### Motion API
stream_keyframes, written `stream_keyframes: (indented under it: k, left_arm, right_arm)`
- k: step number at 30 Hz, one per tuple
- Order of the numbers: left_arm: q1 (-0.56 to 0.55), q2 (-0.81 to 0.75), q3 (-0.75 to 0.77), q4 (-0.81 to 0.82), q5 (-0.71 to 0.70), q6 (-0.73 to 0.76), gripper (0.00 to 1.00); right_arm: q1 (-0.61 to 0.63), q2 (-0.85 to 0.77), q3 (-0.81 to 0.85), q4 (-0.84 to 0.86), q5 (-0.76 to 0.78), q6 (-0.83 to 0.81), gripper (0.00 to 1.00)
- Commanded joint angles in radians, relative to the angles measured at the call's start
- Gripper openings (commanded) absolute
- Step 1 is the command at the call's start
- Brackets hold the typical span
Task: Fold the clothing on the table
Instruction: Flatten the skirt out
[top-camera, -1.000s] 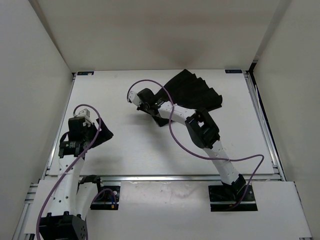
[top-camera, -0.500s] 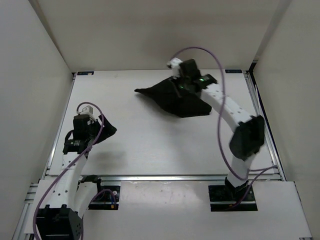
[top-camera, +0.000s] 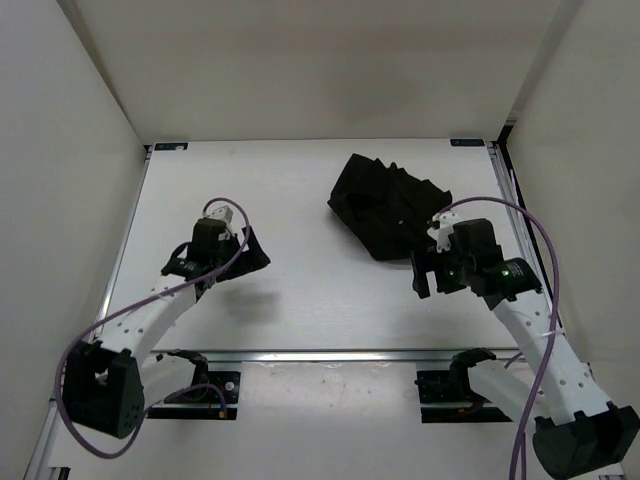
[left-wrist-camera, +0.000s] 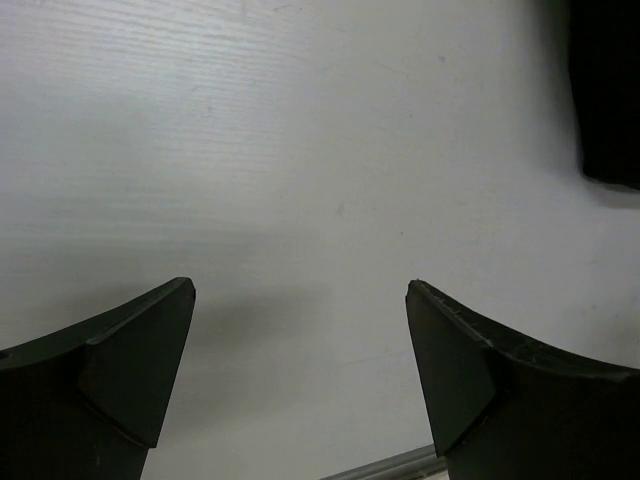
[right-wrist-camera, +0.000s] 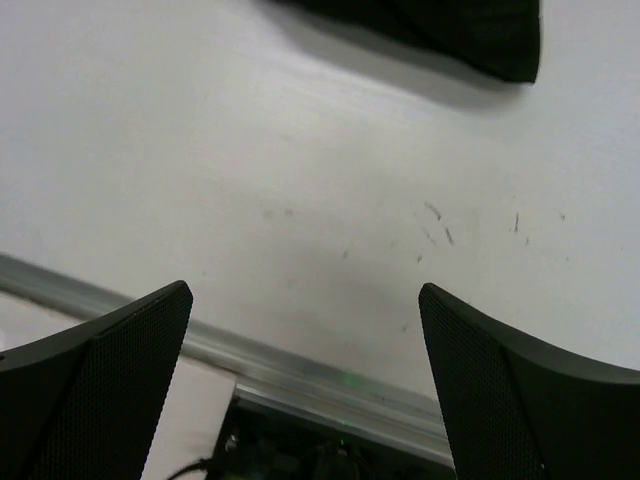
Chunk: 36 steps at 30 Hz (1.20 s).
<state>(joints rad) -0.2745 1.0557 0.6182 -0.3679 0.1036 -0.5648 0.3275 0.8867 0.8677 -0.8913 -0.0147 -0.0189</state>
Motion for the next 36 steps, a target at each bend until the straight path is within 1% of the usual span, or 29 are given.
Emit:
stream_keyframes:
  k: [1, 2, 3, 4, 5, 7, 8, 9, 10, 13, 15, 17, 18, 19, 20, 22, 24, 25, 26, 30, 32, 36]
  left_arm:
    - [-0.064, 0.137, 0.153, 0.072, -0.016, 0.043, 0.99]
    - [-0.074, 0.162, 0.181, 0.069, -0.013, 0.068, 0.98]
    - [-0.098, 0.237, 0.248, 0.061, -0.002, 0.078, 0.99]
    - [-0.120, 0.271, 0.323, 0.044, 0.013, 0.091, 0.98]
    - [-0.133, 0.343, 0.363, 0.046, 0.027, 0.100, 0.99]
    - [-0.143, 0.488, 0.519, 0.018, 0.091, 0.080, 0.99]
    - [-0.146, 0.516, 0.556, 0.017, 0.102, 0.074, 0.99]
    - [-0.147, 0.570, 0.621, 0.011, 0.119, 0.054, 0.99]
    - [-0.150, 0.619, 0.671, 0.020, 0.142, 0.040, 0.99]
    - [-0.134, 0.726, 0.809, -0.003, 0.151, 0.034, 0.98]
    - [-0.114, 0.791, 0.894, 0.006, 0.163, 0.014, 0.99]
    - [-0.097, 0.865, 1.012, 0.014, 0.205, -0.033, 0.99]
    - [-0.097, 0.919, 1.046, 0.006, 0.235, -0.047, 0.99]
    - [-0.103, 0.981, 1.124, -0.037, 0.255, -0.046, 0.98]
    - [-0.112, 1.010, 1.197, -0.051, 0.268, -0.046, 0.99]
    - [-0.120, 1.107, 1.265, -0.088, 0.313, -0.084, 0.99]
    - [-0.126, 1.139, 1.293, -0.072, 0.349, -0.147, 0.98]
    - [-0.127, 1.159, 1.304, -0.063, 0.363, -0.167, 0.99]
    - [-0.127, 1.153, 1.307, -0.056, 0.373, -0.187, 0.99]
    - [-0.108, 1.187, 1.328, -0.101, 0.435, -0.268, 0.99]
    - [-0.100, 1.182, 1.313, -0.114, 0.459, -0.294, 0.99]
    - [-0.071, 1.179, 1.250, -0.023, 0.521, -0.421, 0.99]
  right_arm:
    - [-0.084, 0.050, -0.022, 0.150, -0.031, 0.071, 0.99]
    - [-0.123, 0.078, -0.027, 0.161, -0.065, 0.071, 0.99]
    - [-0.213, 0.086, -0.021, 0.181, -0.139, 0.065, 1.00]
    - [-0.302, 0.113, -0.022, 0.186, -0.171, 0.050, 0.99]
    - [-0.353, 0.142, -0.022, 0.204, -0.218, 0.053, 0.99]
    - [-0.378, 0.188, -0.015, 0.230, -0.237, 0.030, 0.99]
    - [-0.377, 0.219, -0.012, 0.241, -0.222, 0.025, 0.99]
    - [-0.366, 0.228, -0.009, 0.255, -0.205, -0.013, 0.99]
    - [-0.361, 0.250, -0.003, 0.259, -0.214, -0.029, 0.99]
    - [-0.406, 0.291, 0.022, 0.261, -0.290, -0.033, 1.00]
    - [-0.429, 0.308, 0.033, 0.261, -0.370, -0.023, 0.99]
    - [-0.464, 0.320, 0.042, 0.258, -0.402, -0.016, 0.99]
    - [-0.470, 0.327, 0.051, 0.259, -0.419, -0.007, 0.99]
    - [-0.476, 0.337, 0.050, 0.258, -0.427, -0.006, 1.00]
    - [-0.487, 0.343, 0.054, 0.253, -0.432, -0.004, 1.00]
    - [-0.492, 0.351, 0.063, 0.243, -0.444, -0.001, 0.99]
    - [-0.496, 0.345, 0.065, 0.236, -0.447, -0.007, 0.99]
    - [-0.504, 0.345, 0.057, 0.235, -0.444, -0.009, 0.99]
    - [-0.504, 0.339, 0.053, 0.238, -0.441, -0.015, 0.99]
    - [-0.518, 0.317, 0.025, 0.242, -0.426, -0.018, 0.99]
    - [-0.519, 0.302, 0.008, 0.244, -0.422, -0.024, 0.99]
    - [-0.516, 0.293, -0.009, 0.241, -0.421, -0.012, 0.99]
